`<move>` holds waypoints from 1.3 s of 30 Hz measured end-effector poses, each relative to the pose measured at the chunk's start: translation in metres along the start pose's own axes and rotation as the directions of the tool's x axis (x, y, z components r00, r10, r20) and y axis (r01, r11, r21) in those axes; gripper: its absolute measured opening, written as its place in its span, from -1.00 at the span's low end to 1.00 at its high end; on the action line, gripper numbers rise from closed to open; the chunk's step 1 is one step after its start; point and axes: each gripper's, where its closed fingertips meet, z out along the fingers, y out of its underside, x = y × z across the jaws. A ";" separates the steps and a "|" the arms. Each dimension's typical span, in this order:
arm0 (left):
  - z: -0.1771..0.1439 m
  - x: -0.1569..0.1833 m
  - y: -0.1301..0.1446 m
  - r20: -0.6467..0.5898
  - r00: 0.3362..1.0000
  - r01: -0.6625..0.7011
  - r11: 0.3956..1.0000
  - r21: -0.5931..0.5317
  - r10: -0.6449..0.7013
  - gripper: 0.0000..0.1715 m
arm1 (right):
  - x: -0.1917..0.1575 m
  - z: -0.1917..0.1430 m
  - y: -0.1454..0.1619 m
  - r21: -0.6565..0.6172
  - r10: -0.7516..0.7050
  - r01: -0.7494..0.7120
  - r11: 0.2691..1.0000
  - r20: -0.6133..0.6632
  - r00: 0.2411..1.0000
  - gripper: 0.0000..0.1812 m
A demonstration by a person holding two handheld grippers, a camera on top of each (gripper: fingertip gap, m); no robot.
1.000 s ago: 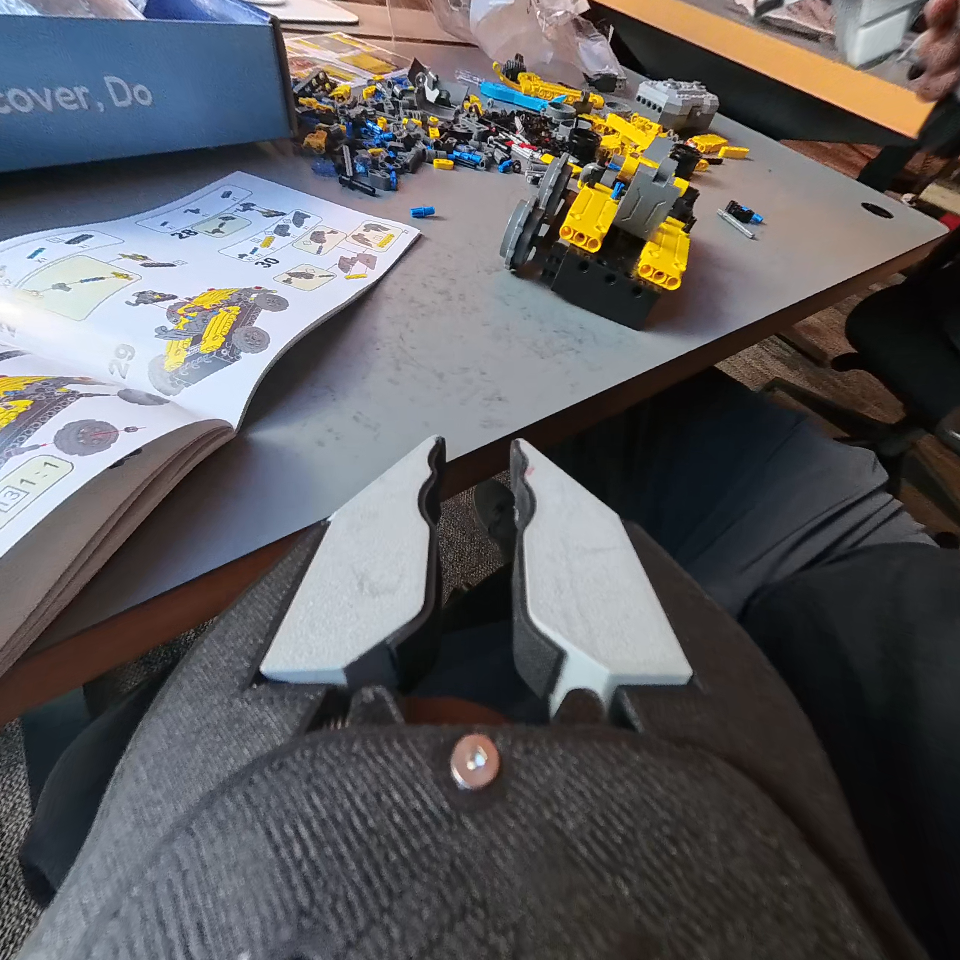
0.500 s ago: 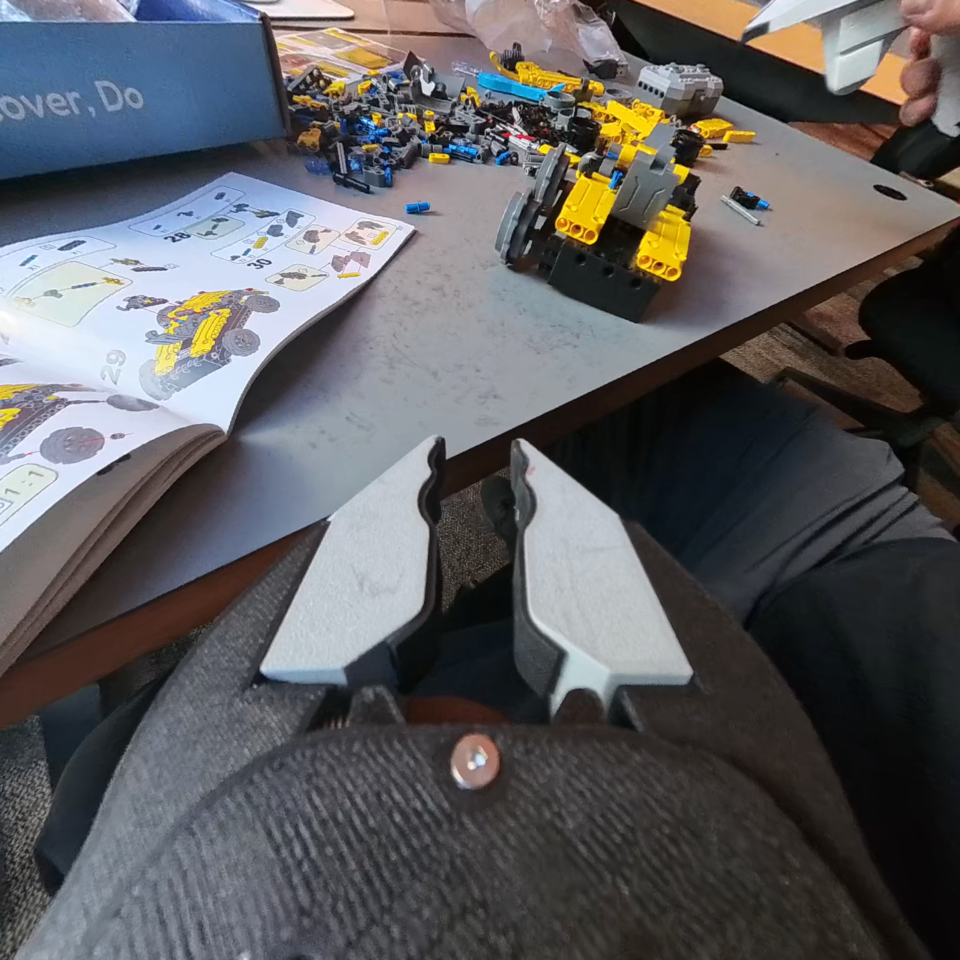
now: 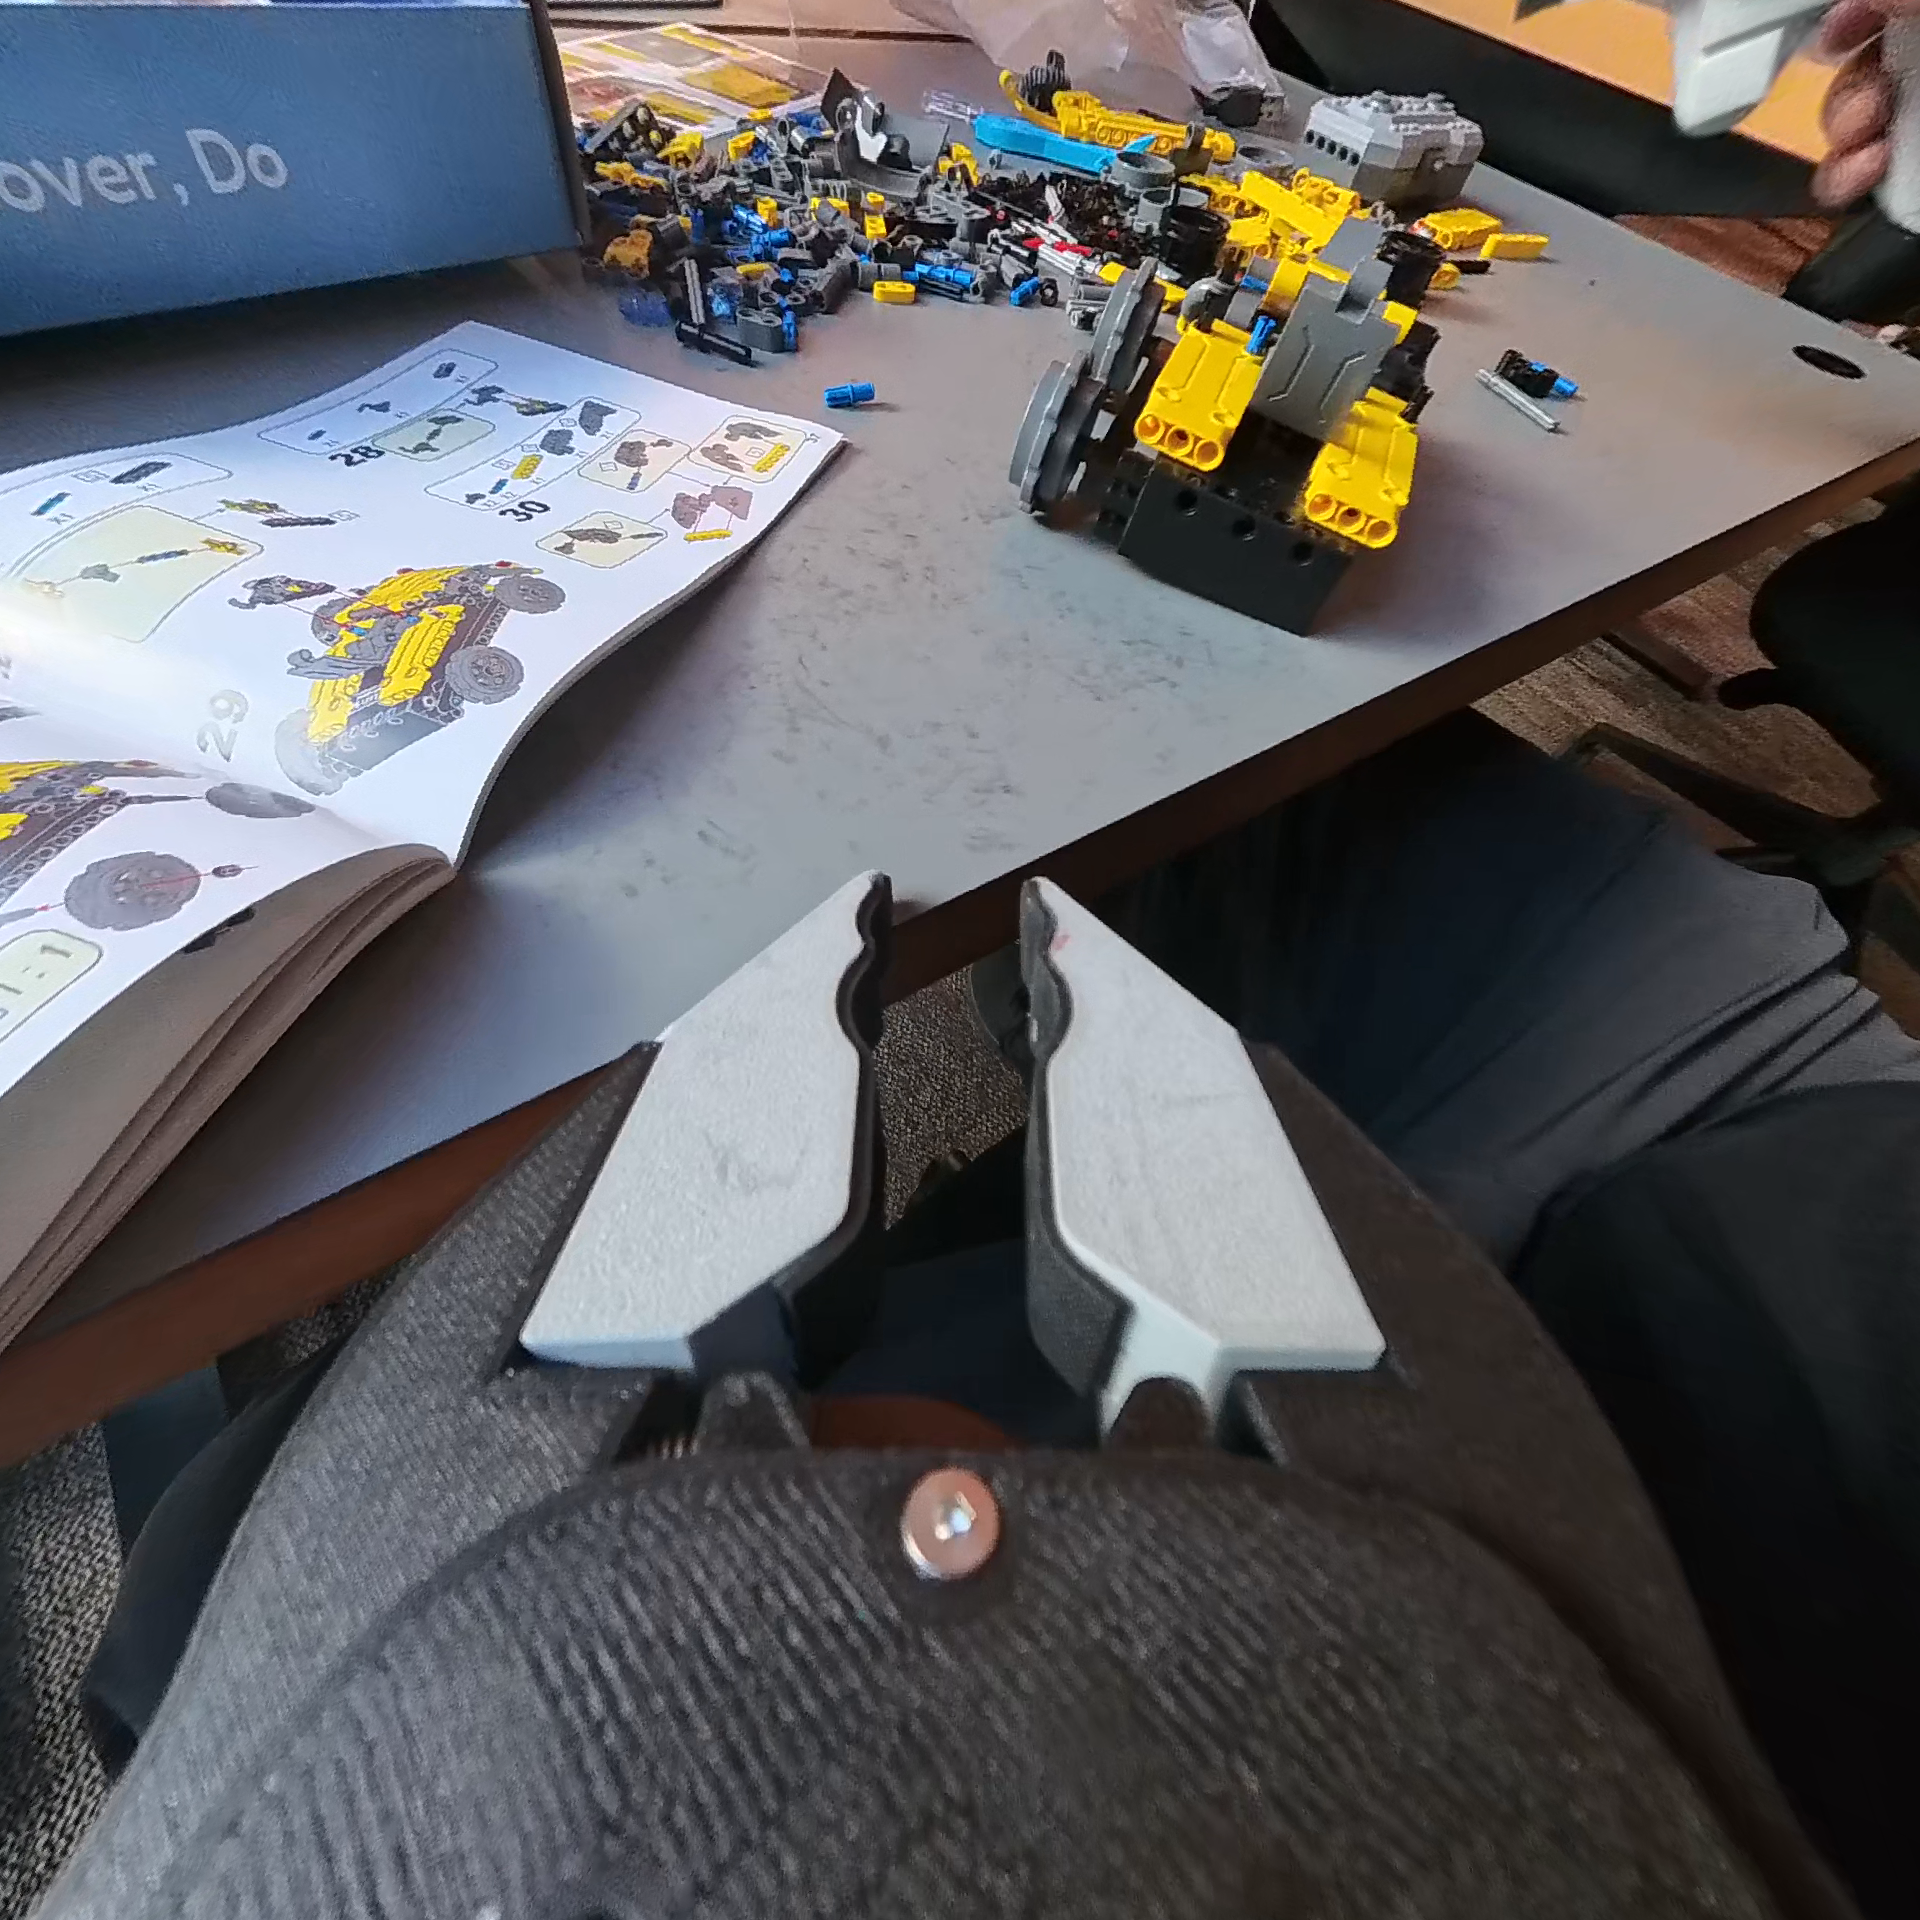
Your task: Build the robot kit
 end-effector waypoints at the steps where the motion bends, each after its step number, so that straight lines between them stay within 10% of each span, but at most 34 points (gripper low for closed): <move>1: 0.000 0.000 0.000 -0.001 1.000 0.002 1.000 0.001 -0.002 -0.75 | -0.002 0.004 0.002 -0.019 -0.002 0.002 1.000 0.017 1.000 -0.90; 14: -0.002 -0.002 0.000 -0.009 1.000 0.023 1.000 0.004 -0.023 -0.75 | -0.006 0.079 0.052 -0.536 -0.100 0.168 0.827 0.153 0.983 -0.99; 39: 0.001 -0.001 0.000 -0.039 0.998 0.057 0.998 -0.001 -0.057 -0.76 | -0.023 0.101 0.060 -0.560 -0.178 0.339 0.755 0.323 0.929 -0.86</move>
